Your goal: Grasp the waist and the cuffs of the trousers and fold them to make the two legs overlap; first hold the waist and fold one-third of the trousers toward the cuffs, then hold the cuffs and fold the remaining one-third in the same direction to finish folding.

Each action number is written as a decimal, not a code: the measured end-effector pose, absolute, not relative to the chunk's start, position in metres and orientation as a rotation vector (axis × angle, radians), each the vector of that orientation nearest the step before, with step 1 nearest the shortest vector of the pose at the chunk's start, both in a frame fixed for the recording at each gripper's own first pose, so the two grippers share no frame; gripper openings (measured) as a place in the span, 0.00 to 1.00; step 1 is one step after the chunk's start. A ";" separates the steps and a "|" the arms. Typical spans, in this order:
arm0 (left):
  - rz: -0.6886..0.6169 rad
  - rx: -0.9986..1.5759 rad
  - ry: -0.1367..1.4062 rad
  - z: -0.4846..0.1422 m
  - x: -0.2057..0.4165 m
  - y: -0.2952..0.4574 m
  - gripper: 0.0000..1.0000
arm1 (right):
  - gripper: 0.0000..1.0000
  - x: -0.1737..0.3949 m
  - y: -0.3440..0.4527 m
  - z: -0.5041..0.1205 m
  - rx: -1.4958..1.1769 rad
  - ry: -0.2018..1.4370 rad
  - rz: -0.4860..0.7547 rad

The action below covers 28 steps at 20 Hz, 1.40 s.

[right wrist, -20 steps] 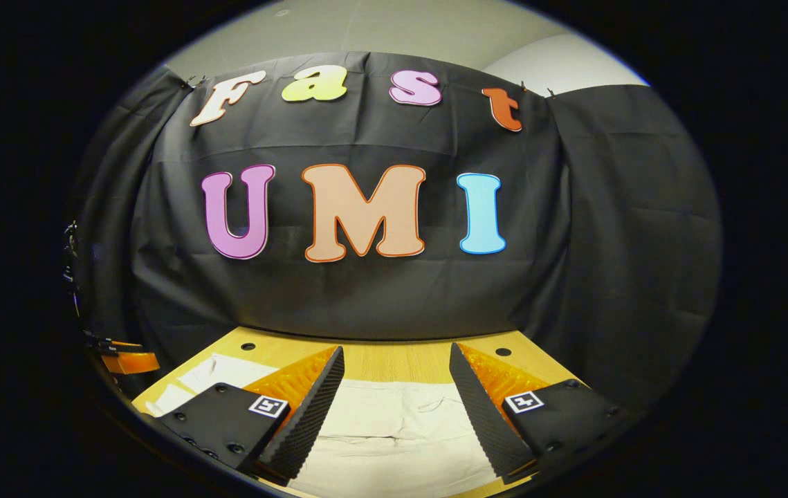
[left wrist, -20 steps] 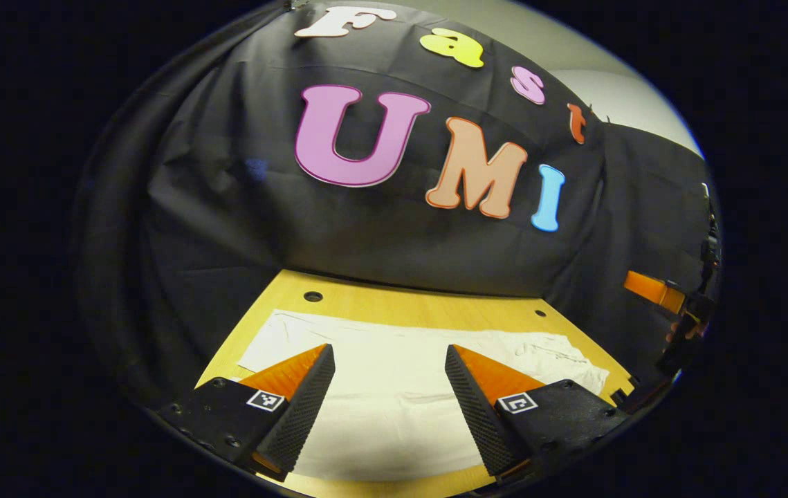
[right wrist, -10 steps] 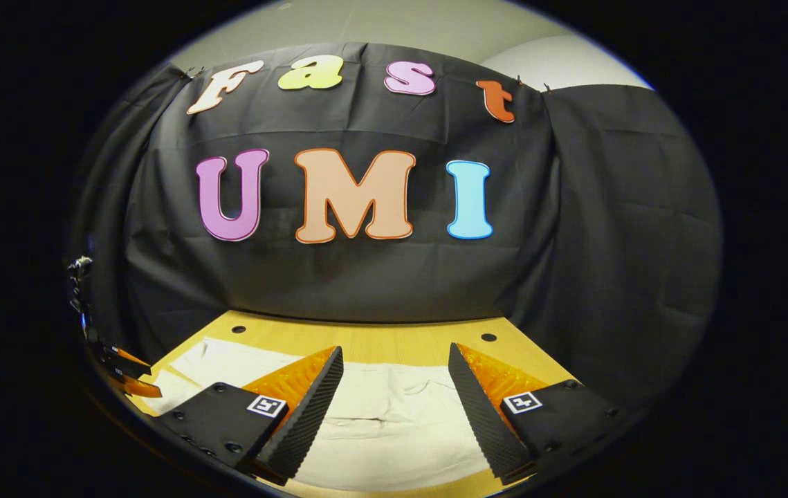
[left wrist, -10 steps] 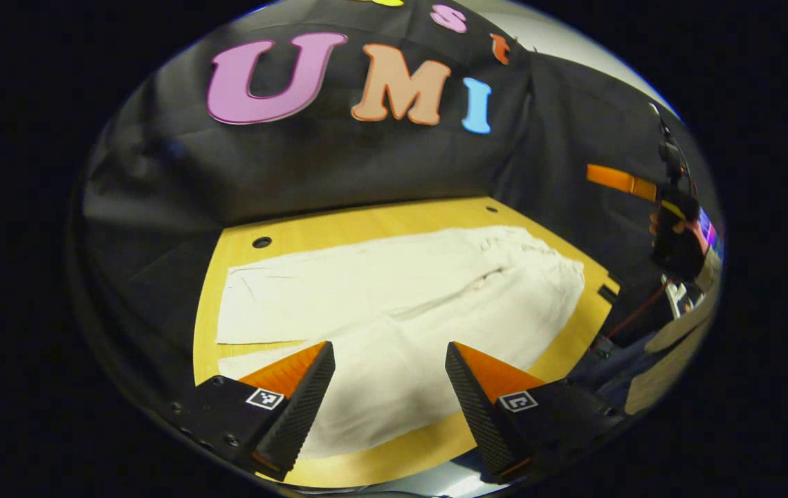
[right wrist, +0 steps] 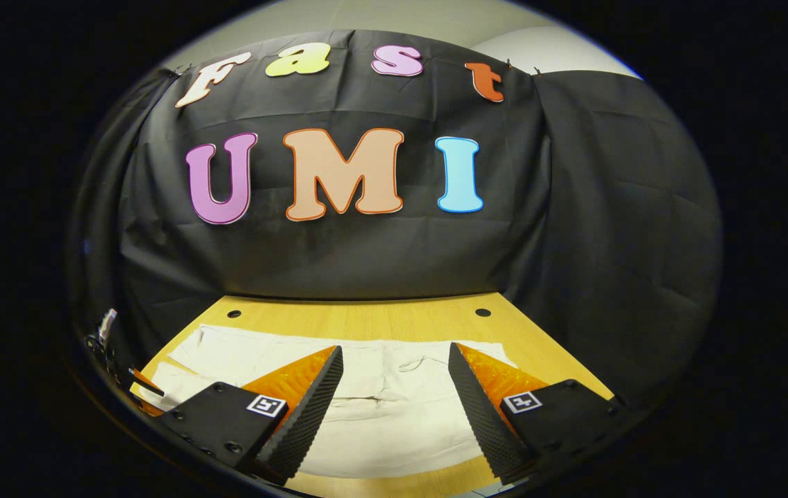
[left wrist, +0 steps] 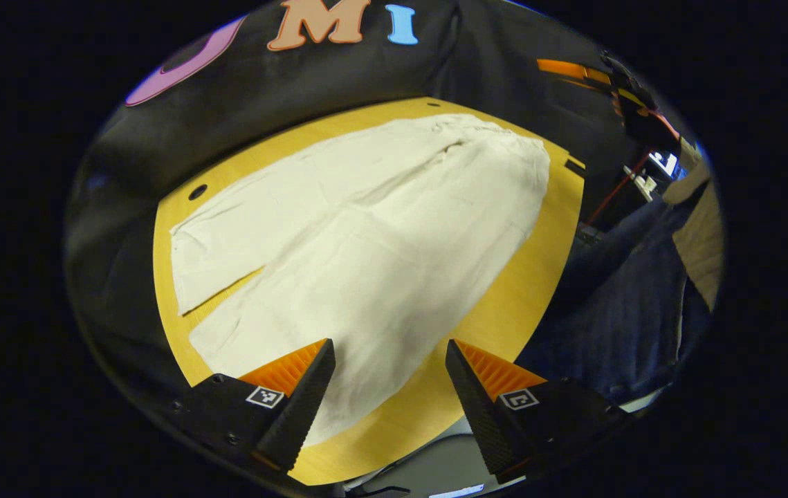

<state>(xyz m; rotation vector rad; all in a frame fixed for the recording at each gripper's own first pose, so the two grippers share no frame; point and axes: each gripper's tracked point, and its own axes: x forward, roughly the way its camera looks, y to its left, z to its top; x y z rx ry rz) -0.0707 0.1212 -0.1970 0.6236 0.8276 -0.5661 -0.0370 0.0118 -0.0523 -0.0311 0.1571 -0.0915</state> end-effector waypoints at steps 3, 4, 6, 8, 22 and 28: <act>-0.560 0.703 0.890 -0.203 -0.076 0.143 0.94 | 0.98 -0.038 0.010 -0.054 -0.035 0.165 -0.096; -0.557 0.709 0.905 -0.204 -0.077 0.146 0.94 | 0.98 -0.038 0.009 -0.056 -0.037 0.169 -0.100; -0.555 0.714 0.928 -0.209 -0.079 0.152 0.92 | 0.98 -0.040 0.004 -0.061 -0.039 0.183 -0.107; -0.552 0.730 0.950 -0.213 -0.080 0.157 0.88 | 0.98 -0.040 0.001 -0.064 -0.039 0.196 -0.114; -0.572 0.834 1.048 -0.235 -0.087 0.170 0.78 | 0.98 -0.026 -0.012 -0.070 -0.072 0.214 -0.123; -0.550 0.845 1.082 -0.236 -0.087 0.171 0.76 | 0.98 -0.019 -0.023 -0.083 -0.097 0.243 -0.106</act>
